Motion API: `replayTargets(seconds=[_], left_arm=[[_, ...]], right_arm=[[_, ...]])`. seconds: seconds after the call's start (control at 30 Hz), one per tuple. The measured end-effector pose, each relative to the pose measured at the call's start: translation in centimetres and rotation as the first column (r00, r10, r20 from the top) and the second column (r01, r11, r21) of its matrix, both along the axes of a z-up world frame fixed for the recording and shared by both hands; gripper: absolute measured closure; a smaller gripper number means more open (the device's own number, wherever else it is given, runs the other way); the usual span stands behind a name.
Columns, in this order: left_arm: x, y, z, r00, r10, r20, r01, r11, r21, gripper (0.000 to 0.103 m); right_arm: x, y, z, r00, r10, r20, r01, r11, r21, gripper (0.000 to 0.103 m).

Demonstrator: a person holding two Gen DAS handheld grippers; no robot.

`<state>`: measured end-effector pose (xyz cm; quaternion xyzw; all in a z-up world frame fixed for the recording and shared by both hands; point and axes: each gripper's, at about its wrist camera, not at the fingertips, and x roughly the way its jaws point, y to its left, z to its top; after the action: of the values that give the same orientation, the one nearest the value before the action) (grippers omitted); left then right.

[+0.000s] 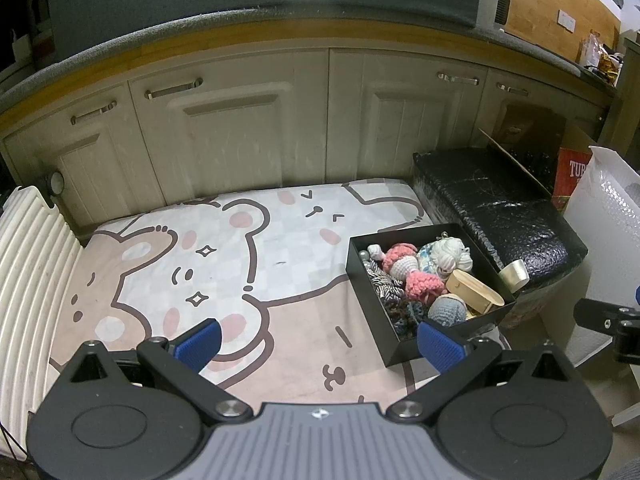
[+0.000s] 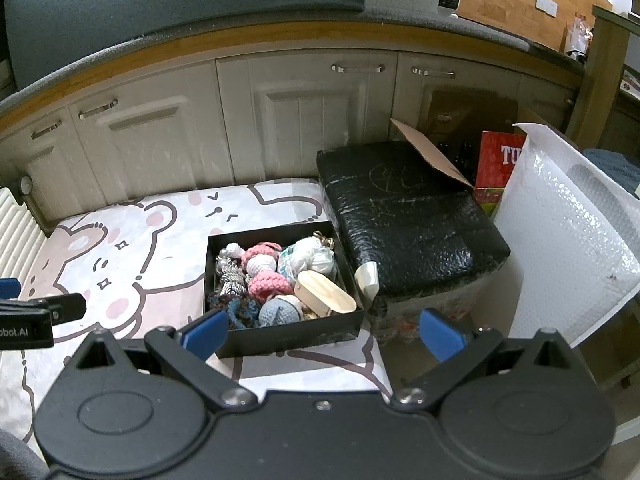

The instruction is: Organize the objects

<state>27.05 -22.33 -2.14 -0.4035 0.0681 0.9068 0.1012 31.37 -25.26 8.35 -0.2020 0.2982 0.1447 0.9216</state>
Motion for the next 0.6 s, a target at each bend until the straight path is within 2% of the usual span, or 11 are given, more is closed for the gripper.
replayTargets(seconds=[0.6], left_arm=[[0.09, 0.06, -0.12, 1.000, -0.003, 0.008, 0.003, 1.000, 0.003, 0.000]], right_arm=[[0.04, -0.07, -0.15, 1.000, -0.002, -0.003, 0.002, 1.000, 0.002, 0.000]])
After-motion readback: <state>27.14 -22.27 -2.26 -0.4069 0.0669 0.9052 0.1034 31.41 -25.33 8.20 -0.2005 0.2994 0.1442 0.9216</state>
